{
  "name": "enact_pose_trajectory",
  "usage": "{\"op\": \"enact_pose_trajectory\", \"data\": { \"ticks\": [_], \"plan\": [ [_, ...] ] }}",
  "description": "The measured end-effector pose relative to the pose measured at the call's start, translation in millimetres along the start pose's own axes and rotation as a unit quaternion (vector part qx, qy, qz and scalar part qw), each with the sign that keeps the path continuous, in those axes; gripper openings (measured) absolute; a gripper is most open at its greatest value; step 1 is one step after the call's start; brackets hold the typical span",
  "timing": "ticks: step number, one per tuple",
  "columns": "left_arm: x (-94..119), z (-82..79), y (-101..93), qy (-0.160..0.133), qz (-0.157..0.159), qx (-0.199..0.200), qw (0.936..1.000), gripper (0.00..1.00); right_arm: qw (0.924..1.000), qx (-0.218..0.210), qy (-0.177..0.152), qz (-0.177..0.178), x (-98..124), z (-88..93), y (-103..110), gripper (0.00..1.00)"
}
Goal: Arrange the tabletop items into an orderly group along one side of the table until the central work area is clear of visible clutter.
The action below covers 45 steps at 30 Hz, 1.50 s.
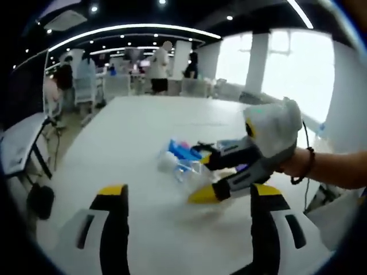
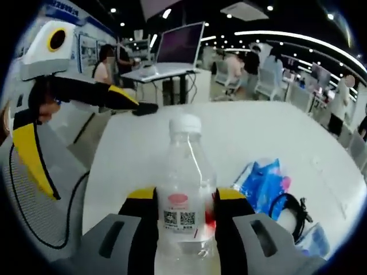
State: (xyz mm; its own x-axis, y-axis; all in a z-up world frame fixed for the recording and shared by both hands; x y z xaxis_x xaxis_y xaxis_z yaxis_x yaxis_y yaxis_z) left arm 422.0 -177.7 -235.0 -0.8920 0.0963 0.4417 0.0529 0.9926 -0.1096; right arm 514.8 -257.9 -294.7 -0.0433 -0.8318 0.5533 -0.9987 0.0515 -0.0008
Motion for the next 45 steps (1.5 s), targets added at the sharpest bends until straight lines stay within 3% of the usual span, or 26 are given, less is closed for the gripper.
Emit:
{"op": "enact_pose_trajectory", "data": {
  "ticks": [13, 20, 23, 24, 39, 45],
  "plan": [
    [-1, -1.0, -0.3, -0.009, -0.003, 0.024, 0.9997, 0.75, 0.998, 0.013, -0.059, -0.015, 11, -19.6, 26, 0.37],
    [0, -5.0, -2.9, -0.028, 0.011, 0.087, 0.9958, 0.62, 0.9965, 0.024, -0.08, -0.008, 16, -36.1, 38, 0.37],
    [0, -1.5, -3.1, -0.012, 0.011, 0.095, 0.9953, 0.61, 0.9956, 0.037, -0.086, -0.005, 19, -43.0, 43, 0.37],
    [0, -3.9, -2.9, -0.021, 0.013, 0.106, 0.9941, 0.61, 0.9957, 0.051, -0.078, -0.003, 19, -44.0, 45, 0.37],
    [1, 3.6, -13.1, 0.019, 0.05, 0.126, 0.9905, 0.41, 0.986, 0.161, -0.037, 0.022, 22, -47.3, 60, 0.37],
    [0, 10.3, -14.6, 0.047, 0.052, 0.123, 0.9899, 0.39, 0.9733, 0.226, 0.004, 0.039, 20, -44.4, 66, 0.37]
  ]
}}
Point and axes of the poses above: the point that each gripper's makers call its tool centre point, and the gripper's own axes: x roughly backward along the fingers, y roughly to its left, z roughly out of its underside, the point moved 6 cm from there along x, roughly backward along the fingers, and after that the axes turned 6 degrees about -z, right-handed, at the moved point
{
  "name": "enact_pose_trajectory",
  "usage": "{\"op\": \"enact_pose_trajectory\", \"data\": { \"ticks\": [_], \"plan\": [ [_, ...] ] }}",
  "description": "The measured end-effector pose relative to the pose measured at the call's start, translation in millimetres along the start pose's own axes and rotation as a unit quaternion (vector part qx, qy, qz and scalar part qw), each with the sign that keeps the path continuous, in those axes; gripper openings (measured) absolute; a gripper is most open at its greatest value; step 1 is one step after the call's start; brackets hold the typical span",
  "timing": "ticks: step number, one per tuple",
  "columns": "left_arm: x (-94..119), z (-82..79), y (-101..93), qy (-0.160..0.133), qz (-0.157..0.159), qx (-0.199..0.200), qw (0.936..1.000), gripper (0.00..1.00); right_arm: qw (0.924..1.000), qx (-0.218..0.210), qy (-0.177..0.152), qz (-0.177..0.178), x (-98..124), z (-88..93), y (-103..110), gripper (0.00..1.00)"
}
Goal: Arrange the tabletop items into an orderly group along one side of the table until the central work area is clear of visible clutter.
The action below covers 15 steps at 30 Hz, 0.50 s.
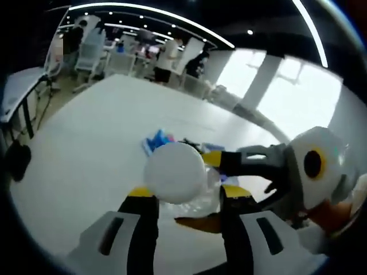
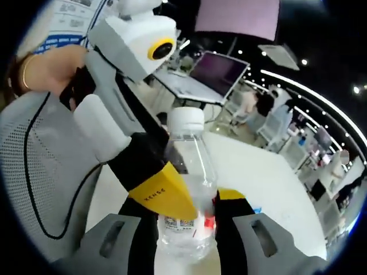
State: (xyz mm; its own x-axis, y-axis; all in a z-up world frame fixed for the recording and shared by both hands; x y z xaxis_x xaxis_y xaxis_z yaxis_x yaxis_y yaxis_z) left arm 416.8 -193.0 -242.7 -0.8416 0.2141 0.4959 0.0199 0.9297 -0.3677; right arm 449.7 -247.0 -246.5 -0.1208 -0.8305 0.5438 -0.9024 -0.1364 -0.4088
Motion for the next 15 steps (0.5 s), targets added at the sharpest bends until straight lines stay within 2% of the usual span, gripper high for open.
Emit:
{"op": "enact_pose_trajectory", "data": {
  "ticks": [2, 12, 15],
  "plan": [
    [1, 0.9, -0.7, 0.004, -0.001, -0.004, 1.0, 0.39, 1.0, 0.004, 0.001, 0.002, 0, -0.3, 1, 0.37],
    [5, -5.8, -5.1, -0.012, -0.014, -0.043, 0.9989, 0.37, 0.9998, 0.001, -0.006, 0.02, 3, -0.9, -3, 0.39],
    [7, -10.9, -6.1, -0.025, -0.025, -0.064, 0.9973, 0.36, 0.9986, -0.032, -0.029, 0.031, 4, -2.1, -6, 0.39]
  ]
}}
Point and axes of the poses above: the point that each gripper's makers call its tool centre point, and the gripper's own axes: x roughly backward along the fingers, y roughly to its left, z roughly out of its underside, the point moved 6 cm from there along x, roughly backward along the fingers, and after that the axes turned 6 degrees about -z, right-handed, at the moved point
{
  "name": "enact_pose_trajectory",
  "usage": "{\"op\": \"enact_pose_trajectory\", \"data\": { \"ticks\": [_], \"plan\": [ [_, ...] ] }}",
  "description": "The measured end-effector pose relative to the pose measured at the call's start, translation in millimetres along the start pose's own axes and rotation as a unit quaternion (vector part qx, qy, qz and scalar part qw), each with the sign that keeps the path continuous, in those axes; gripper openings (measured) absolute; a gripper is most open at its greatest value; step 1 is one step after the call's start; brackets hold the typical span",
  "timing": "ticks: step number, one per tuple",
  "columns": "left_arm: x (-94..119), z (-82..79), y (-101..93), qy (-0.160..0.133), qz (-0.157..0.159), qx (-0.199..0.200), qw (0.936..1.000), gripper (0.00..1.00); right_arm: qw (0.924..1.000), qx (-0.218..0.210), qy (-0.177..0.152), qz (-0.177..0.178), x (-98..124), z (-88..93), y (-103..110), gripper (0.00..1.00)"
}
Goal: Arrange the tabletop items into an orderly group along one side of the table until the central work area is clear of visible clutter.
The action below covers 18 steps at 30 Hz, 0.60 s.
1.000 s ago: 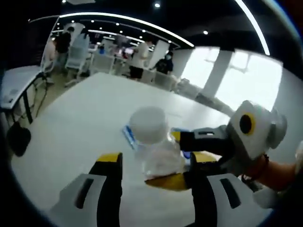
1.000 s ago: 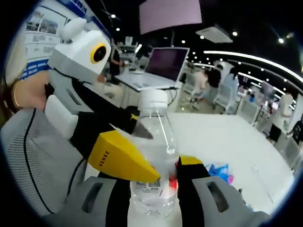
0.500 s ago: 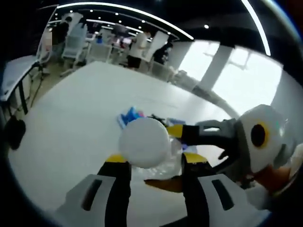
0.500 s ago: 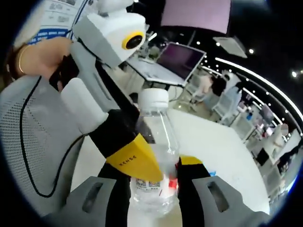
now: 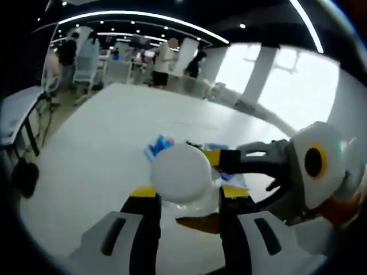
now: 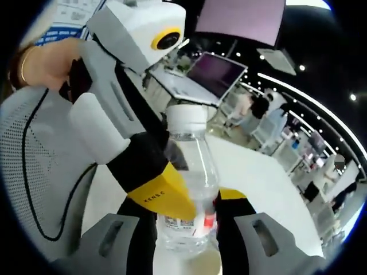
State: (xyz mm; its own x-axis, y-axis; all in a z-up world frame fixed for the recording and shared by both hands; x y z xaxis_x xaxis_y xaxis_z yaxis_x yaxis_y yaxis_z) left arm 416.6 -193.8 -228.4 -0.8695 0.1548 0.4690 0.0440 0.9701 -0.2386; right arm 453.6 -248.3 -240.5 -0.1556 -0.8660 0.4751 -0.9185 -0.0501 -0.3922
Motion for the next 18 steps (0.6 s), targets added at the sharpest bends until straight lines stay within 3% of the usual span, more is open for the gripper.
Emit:
{"op": "enact_pose_trajectory", "data": {
  "ticks": [10, 15, 18],
  "plan": [
    [2, -6.4, 2.3, -0.018, -0.019, -0.019, 0.9995, 0.36, 0.9966, -0.073, -0.038, 0.001, -2, -0.5, -1, 0.41],
    [3, -8.4, 2.0, -0.025, -0.014, -0.007, 0.9996, 0.36, 0.9881, -0.151, -0.03, -0.004, -6, 11.2, 2, 0.44],
    [4, -9.7, 2.4, -0.029, -0.013, 0.003, 0.9995, 0.36, 0.9856, -0.169, -0.009, -0.002, -7, 22.4, 2, 0.48]
  ]
}}
Point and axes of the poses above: the point that each gripper's makers call its tool centre point, and the gripper's own axes: x roughly backward along the fingers, y roughly to its left, z roughly out of its underside, the point moved 6 cm from there along x, roughly backward along the fingers, and after that the axes turned 6 degrees about -z, right-handed, at the moved point
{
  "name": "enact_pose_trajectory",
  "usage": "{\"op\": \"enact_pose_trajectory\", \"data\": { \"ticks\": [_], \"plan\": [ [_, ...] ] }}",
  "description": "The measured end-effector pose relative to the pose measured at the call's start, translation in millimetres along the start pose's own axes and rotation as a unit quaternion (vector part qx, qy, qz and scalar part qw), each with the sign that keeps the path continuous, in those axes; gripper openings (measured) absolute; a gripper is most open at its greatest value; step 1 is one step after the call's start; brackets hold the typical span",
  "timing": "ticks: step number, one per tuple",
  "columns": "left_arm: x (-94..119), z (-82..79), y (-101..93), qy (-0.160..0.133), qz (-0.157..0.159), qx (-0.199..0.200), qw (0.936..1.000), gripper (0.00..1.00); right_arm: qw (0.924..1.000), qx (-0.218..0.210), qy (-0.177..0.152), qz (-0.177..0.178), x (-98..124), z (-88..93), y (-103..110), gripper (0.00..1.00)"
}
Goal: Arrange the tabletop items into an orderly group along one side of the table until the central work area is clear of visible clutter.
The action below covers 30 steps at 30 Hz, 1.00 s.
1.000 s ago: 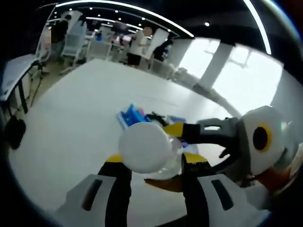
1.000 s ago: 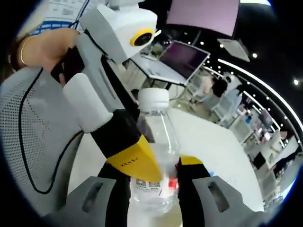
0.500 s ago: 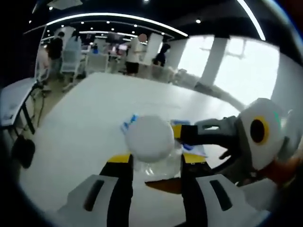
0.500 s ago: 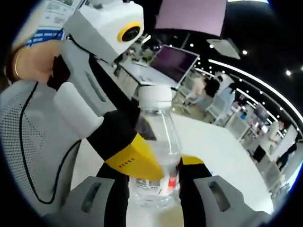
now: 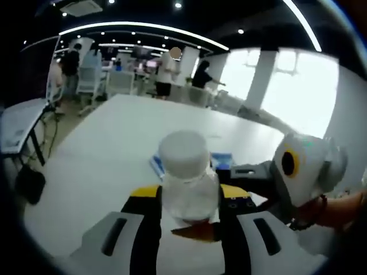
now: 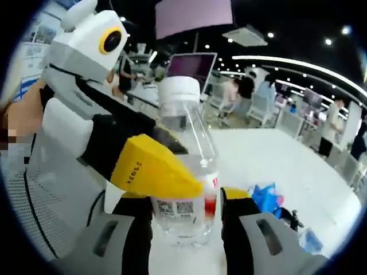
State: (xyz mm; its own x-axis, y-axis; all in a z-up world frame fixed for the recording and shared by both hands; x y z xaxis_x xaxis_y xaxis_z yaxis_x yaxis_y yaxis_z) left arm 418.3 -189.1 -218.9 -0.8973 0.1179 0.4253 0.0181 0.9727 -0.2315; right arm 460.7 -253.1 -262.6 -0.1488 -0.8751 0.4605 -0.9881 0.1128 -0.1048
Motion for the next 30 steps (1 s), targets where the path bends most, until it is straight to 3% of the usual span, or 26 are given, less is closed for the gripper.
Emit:
{"op": "enact_pose_trajectory", "data": {
  "ticks": [4, 12, 20, 26, 28, 30],
  "plan": [
    [1, -1.8, 0.1, -0.007, -0.002, -0.002, 1.0, 0.36, 0.9994, -0.034, -0.002, -0.01, 0, 10.2, 0, 0.45],
    [1, -2.1, -1.1, -0.008, -0.001, -0.011, 0.9999, 0.36, 0.9997, -0.022, 0.004, -0.011, -1, 11.3, 3, 0.42],
    [1, -5.3, -2.0, -0.024, 0.009, -0.008, 0.9996, 0.37, 0.9997, 0.022, -0.004, 0.006, 3, 7.0, -1, 0.39],
    [-1, -6.5, -1.8, -0.033, 0.024, -0.004, 0.9992, 0.38, 0.9999, 0.008, -0.008, 0.004, 3, 8.0, -2, 0.38],
    [0, -11.2, -2.4, -0.057, 0.036, 0.013, 0.9977, 0.38, 0.9997, -0.009, -0.021, 0.003, 4, 6.0, -3, 0.38],
    [0, -11.9, -0.8, -0.059, 0.037, 0.014, 0.9975, 0.38, 0.9997, -0.008, -0.021, 0.006, 5, 4.5, -4, 0.38]
  ]
}}
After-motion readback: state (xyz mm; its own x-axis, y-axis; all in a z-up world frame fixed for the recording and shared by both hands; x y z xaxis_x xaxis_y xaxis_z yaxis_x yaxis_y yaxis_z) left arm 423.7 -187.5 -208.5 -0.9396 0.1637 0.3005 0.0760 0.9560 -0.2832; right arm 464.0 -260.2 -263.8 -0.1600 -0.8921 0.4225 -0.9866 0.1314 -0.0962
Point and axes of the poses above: the point that each gripper's makers call its tool centre point, and the gripper's own axes: x roughly backward along the fingers, y roughly to its left, z roughly out of its underside, the point moved 6 cm from there along x, roughly backward along the fingers, and after that the axes turned 6 degrees about -z, right-handed, at the moved point
